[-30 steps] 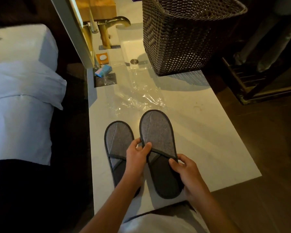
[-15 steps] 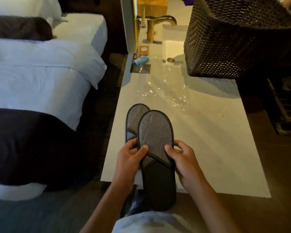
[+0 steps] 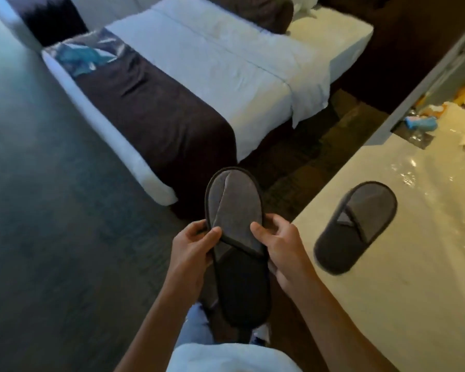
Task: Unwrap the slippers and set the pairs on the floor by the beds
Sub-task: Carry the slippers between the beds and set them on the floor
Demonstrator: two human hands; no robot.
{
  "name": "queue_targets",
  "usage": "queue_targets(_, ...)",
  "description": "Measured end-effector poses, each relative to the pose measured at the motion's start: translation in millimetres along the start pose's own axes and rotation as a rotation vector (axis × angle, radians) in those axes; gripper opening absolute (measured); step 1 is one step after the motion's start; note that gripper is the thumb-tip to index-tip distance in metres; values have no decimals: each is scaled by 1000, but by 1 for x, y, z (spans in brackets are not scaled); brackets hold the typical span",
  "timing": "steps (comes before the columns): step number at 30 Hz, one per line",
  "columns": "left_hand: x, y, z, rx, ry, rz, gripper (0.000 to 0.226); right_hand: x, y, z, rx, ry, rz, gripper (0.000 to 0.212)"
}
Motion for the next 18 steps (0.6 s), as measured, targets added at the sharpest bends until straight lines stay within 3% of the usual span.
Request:
queue_targets(6, 39, -141, 26, 208, 55, -138, 29, -12, 152, 43, -193, 30, -94, 24)
queue_targets(13, 91, -311, 64, 374, 132, -259, 29, -18, 344, 86, -352, 17, -122, 15)
queue_targets(18, 127, -401, 89, 446, 178, -339, 26, -29, 455, 113, -453, -4, -137, 38)
Point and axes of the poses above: each hand's wrist, its own z-axis towards the middle knuckle, its own y-axis out of the palm, x = y × z, the point moved 8 cm from there along z, towards the middle knuckle, and after that the axes turned 3 degrees about -y, right-handed, at the moved point
